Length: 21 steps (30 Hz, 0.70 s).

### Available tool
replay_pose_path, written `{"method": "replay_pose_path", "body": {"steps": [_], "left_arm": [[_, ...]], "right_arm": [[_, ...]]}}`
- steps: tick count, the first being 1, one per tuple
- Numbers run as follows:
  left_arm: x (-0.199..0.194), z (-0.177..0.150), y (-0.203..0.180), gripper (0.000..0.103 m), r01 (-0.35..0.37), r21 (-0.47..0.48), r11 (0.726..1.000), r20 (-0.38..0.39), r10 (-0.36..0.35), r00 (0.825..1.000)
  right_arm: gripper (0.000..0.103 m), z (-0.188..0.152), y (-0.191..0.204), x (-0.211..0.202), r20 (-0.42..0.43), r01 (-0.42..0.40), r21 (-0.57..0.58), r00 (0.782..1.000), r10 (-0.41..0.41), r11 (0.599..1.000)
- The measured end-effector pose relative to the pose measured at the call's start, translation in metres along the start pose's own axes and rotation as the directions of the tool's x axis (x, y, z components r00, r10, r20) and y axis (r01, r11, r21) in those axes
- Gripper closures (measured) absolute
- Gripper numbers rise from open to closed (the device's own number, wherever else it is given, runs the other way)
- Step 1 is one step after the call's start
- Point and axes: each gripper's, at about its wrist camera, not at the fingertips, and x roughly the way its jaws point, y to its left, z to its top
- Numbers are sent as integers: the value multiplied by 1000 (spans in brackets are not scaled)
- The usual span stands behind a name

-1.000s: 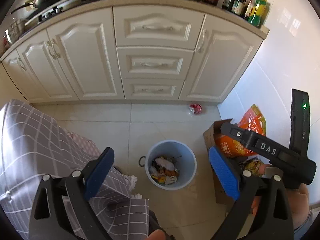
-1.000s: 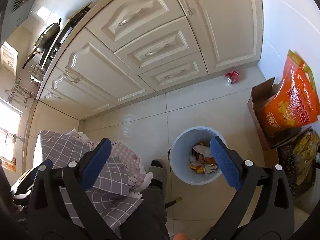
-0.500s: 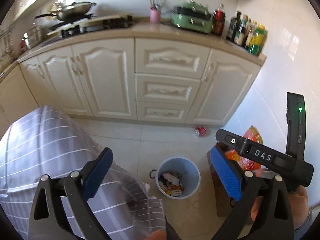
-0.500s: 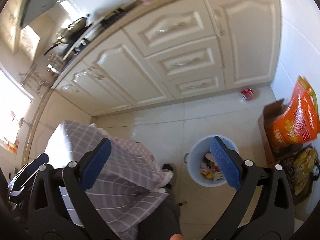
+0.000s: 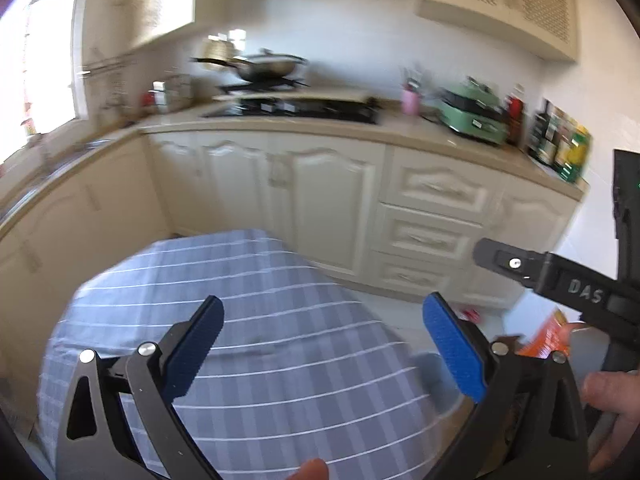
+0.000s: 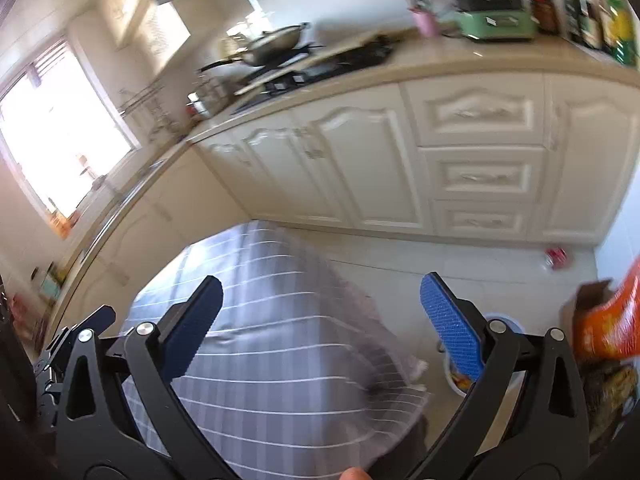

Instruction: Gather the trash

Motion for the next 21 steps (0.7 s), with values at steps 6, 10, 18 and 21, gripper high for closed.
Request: {"method": "replay_pose_path", "body": {"steps": [6,10,18,21], "left_arm": [[-46,2,58,5,-117,-80,990,75,123,990],[-72,2,88,5,-181,-112,977,107,193,975],[-124,-2,133,5,-324,-163,932,151,348,925],[-140,-2,144,5,-361,-187,914,165,392,905]], "right_arm": [[6,1,62,0,7,-74,-93,997,75,993],[6,0,99,-2,10,-104,-150,994,107,983],[6,-10,170,-19,40,-143,-273,986,160,951],[6,-15,192,-26,69,-119,-320,987,148,940]]}}
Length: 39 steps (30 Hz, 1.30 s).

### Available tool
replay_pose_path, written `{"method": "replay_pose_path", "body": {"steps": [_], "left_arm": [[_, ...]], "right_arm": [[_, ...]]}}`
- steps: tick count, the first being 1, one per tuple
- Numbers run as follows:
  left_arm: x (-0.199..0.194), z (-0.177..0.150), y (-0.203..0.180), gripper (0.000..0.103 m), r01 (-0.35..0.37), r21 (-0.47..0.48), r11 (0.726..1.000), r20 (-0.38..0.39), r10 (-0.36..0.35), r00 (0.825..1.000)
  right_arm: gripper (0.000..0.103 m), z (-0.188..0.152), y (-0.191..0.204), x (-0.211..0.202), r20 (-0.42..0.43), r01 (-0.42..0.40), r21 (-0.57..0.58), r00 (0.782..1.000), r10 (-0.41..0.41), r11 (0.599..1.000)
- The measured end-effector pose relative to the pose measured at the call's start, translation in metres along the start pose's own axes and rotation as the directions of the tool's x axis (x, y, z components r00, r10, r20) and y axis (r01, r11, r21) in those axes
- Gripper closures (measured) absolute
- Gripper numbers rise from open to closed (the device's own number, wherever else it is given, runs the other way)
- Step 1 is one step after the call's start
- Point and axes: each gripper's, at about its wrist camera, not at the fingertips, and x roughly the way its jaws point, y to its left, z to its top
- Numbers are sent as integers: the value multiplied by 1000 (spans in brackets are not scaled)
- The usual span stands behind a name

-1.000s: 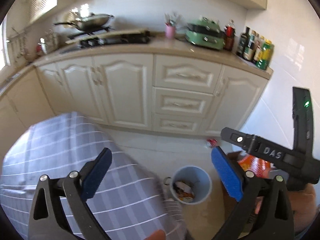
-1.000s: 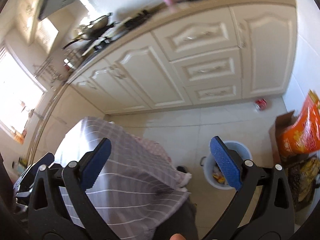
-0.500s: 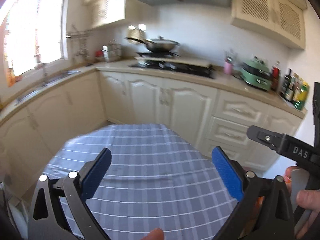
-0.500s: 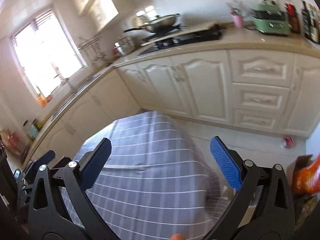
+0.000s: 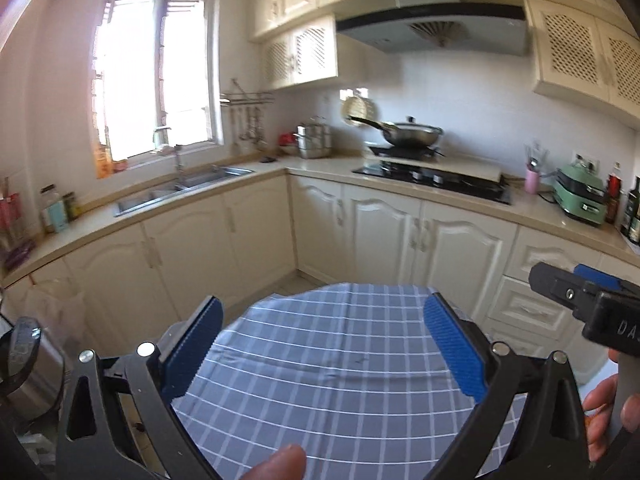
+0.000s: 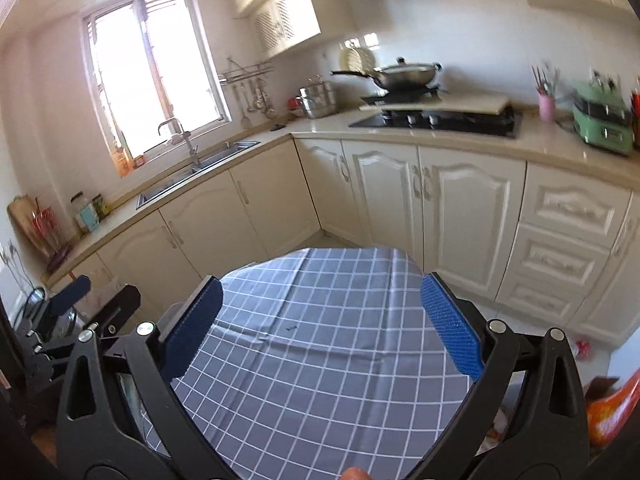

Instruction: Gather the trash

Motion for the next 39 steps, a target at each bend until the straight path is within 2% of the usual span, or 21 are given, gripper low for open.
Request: {"method": "replay_pose_path", "body": {"steps": [6,12,28,39], "left_arm": [[-20,7,23,5,-49,-26,998,33,49,998],[-32,12,36,5,-79,-30,996,57,81,995],[-54,21,54,5,-73,-91,993,100,82,992],[-57,21,53,5,-80,-87,993,113,90,990]], "right_arm": [[6,2,32,-7,56,35,-67,998,-31,997],[6,3,47,-11,86,54,-107,995,-45,993],[6,11,59,-21,133,63,-121,990,-46,991],[6,12,65,-24,147,65,-127,988,-46,990]]}}
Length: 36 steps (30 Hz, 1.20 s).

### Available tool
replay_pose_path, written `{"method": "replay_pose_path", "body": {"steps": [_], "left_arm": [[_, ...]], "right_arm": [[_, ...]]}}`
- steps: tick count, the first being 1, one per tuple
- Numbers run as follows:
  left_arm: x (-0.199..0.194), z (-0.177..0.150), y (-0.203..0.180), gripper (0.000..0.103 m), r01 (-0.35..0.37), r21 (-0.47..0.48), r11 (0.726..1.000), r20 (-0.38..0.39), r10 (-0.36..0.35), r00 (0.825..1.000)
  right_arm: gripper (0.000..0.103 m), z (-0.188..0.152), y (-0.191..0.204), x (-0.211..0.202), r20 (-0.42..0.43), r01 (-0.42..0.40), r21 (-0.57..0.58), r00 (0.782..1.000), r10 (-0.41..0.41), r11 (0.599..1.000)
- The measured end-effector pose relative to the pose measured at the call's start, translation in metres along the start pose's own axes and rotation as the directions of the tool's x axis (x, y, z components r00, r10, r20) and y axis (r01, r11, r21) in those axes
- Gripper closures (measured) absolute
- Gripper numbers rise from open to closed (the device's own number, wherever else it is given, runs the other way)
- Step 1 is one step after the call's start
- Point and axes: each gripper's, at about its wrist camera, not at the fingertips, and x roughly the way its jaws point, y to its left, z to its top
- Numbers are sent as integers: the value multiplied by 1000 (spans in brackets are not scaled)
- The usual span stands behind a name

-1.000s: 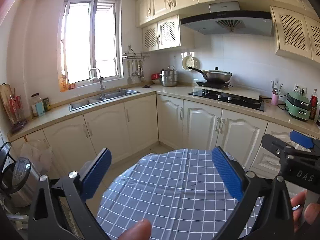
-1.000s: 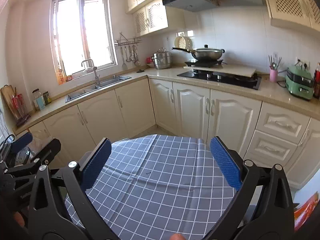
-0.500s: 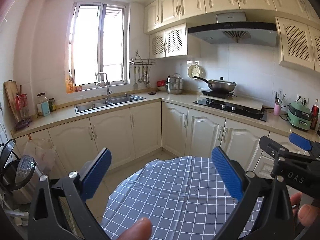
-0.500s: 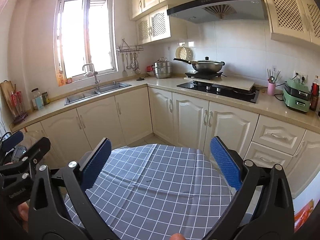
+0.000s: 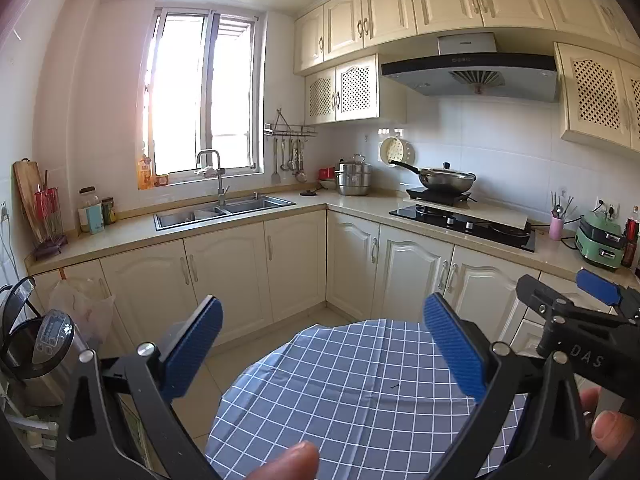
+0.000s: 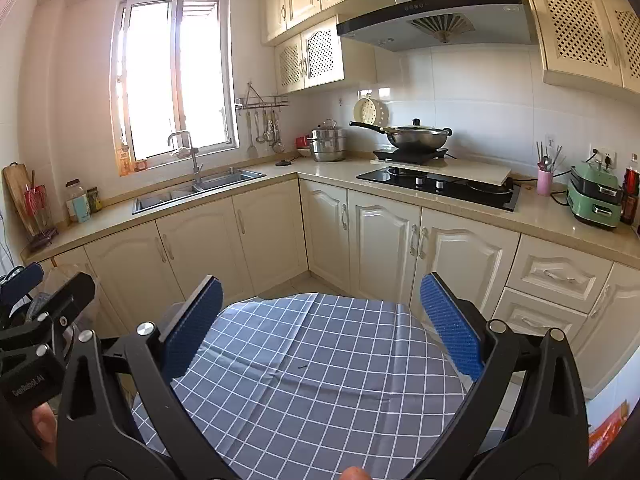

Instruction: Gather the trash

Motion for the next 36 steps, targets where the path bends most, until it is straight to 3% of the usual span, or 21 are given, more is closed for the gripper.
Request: {"method": "replay_pose_path", "body": {"steps": [36], "left_arm": [[-5,4,-1,5,15,-11,1000,19,-15,1000]], "right_arm": [[6,5,7,5,7,-20,-11,1000,20,1000]]}}
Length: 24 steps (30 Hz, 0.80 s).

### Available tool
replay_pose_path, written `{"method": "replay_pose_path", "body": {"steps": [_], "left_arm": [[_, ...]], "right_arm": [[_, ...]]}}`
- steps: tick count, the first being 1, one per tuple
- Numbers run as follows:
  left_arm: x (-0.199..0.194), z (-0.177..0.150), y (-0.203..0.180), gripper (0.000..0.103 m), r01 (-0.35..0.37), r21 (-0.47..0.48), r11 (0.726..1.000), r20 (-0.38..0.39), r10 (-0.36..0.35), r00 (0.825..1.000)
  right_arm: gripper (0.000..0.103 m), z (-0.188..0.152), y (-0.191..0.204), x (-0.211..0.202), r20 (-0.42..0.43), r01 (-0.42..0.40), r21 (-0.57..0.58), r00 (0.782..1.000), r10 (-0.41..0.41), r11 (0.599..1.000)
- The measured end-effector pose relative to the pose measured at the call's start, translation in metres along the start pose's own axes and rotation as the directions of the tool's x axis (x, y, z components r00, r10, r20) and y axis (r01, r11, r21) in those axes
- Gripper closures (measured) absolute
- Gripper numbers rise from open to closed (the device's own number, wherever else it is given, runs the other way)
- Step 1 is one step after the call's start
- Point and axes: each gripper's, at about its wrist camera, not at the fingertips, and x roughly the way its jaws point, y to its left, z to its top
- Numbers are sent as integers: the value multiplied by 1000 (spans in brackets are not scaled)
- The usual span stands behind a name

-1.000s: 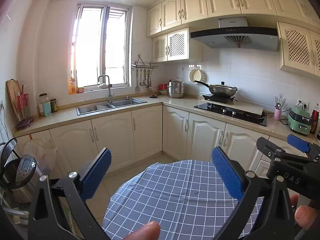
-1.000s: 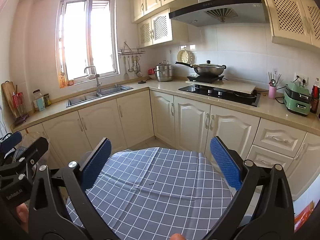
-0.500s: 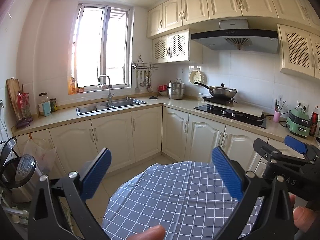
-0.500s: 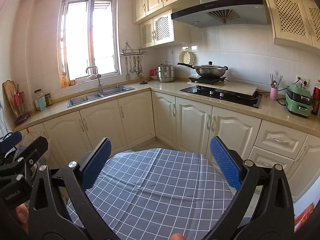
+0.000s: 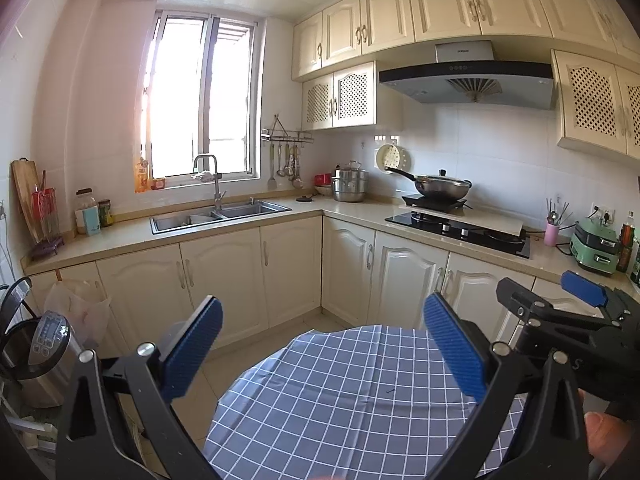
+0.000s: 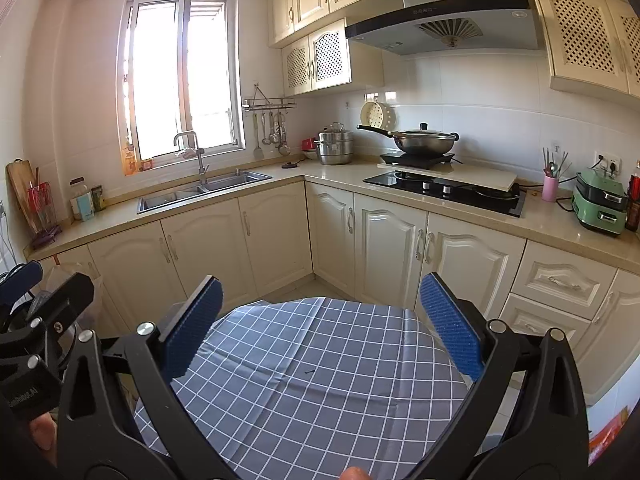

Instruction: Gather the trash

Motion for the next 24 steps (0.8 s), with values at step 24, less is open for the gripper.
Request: {"method": "replay_pose_path", "body": {"steps": [24], "left_arm": [[18,-9,2,5,-11,-13,1000,-36,10,999]], "right_arm": [[6,-5,4,12,-13,0,4,1000,0,1000]]}}
